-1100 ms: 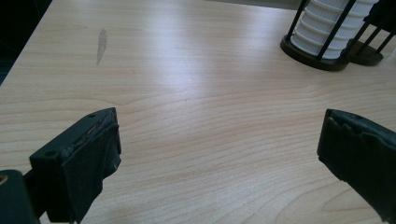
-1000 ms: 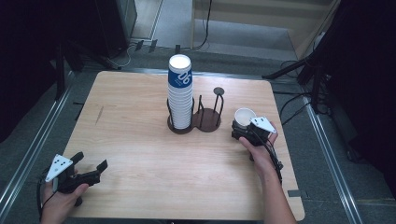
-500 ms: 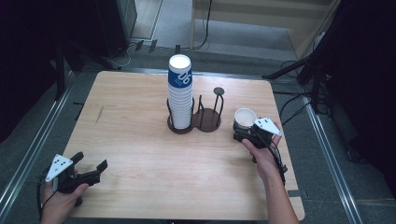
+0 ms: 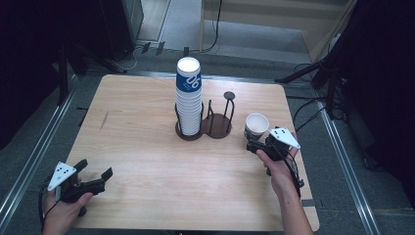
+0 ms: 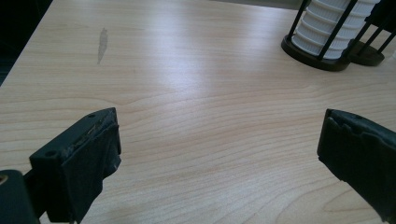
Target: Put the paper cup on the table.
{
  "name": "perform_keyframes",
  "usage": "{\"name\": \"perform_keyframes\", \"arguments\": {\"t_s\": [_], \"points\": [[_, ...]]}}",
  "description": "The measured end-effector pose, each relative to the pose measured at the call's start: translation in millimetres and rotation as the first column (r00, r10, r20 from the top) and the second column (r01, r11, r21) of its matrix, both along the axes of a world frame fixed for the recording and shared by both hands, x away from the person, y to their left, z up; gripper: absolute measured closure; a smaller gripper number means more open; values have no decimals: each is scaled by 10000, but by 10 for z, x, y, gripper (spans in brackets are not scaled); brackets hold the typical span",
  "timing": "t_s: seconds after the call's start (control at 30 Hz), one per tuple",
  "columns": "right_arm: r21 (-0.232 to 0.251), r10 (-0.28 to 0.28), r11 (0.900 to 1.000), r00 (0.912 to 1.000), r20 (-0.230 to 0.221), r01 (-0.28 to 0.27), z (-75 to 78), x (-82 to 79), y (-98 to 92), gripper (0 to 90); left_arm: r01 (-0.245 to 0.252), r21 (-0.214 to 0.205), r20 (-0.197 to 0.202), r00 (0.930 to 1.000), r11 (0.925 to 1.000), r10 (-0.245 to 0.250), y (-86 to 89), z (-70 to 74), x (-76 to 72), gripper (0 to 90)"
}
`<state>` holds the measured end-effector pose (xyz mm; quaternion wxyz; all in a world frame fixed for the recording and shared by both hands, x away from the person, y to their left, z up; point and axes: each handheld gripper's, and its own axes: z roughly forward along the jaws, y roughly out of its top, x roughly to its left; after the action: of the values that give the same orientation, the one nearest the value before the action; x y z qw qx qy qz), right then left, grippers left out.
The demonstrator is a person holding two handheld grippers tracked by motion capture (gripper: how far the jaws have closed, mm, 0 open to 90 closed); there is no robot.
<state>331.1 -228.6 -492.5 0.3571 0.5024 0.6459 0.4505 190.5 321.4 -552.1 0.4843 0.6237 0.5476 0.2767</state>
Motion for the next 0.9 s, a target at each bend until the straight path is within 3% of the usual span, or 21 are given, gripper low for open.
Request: {"name": "perform_keyframes", "arguments": {"t_s": [0.63,0.9], "points": [[172,-103,9998,9999,52,102,3,-252,-129,1,-22,-12,4,10000,10000,22,-1,0,0,3],[594,-121,9982,9999,-74,126,-9,-363,-232,1,-46,-23,-15,10000,10000,46,1,0,1,3]]}}
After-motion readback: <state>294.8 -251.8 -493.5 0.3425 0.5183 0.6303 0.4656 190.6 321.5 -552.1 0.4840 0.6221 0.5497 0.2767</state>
